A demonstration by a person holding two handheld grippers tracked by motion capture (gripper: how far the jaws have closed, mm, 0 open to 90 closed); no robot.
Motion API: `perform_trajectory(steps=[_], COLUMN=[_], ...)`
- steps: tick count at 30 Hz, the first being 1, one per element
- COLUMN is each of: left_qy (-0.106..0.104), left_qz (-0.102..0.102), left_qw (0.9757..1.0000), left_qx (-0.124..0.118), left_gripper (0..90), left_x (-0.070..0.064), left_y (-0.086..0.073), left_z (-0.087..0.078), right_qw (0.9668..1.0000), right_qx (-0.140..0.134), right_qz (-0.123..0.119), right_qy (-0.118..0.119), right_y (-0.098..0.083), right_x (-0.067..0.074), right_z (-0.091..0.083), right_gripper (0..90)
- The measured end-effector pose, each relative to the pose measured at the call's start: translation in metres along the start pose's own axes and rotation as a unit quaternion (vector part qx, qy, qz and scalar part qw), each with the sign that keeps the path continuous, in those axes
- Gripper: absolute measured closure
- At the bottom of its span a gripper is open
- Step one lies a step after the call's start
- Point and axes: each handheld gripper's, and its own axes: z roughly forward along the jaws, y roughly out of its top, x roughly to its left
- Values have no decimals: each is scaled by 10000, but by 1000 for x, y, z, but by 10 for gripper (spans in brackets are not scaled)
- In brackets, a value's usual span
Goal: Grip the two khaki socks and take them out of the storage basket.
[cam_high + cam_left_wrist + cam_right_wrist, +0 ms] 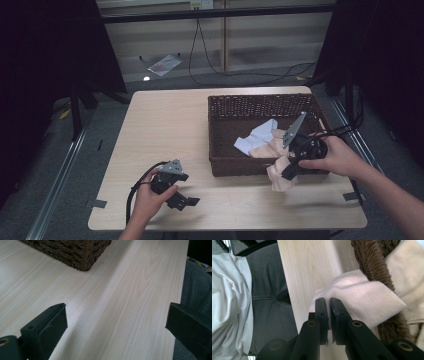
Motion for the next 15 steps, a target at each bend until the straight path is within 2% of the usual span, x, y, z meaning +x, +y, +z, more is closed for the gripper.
perform_trajectory(steps=[2, 5, 7, 8, 9, 12, 15], left_qy=[0, -12, -5, -5, 6, 0, -19], left_qz=[2, 1, 8, 8, 12, -23, 15], left_qw=[10000, 10000, 10000, 10000, 10000, 10000, 10000], left_qx=[0, -19, -24, -24, -5, -14, 0], left_gripper=[32, 32, 32, 32, 32, 32, 32], left_x=[0, 0, 0, 0, 0, 0, 0], left_y=[0, 0, 0, 0, 0, 0, 0], left_z=[0, 0, 0, 0, 0, 0, 1], right_qw=[10000, 10000, 10000, 10000, 10000, 9999, 9996], right_qx=[-12, 12, -23, -23, -47, -85, -227], right_qz=[1, 32, 42, 42, 60, 99, 98], right_qy=[2, 18, 11, 11, -41, 9, -117], right_y=[-2, -3, -5, -5, -5, -6, -6], right_x=[-1, -2, -3, -3, -2, -1, 0], right_z=[9, 13, 17, 17, 17, 15, 6], right_gripper=[840, 819, 738, 738, 699, 655, 568])
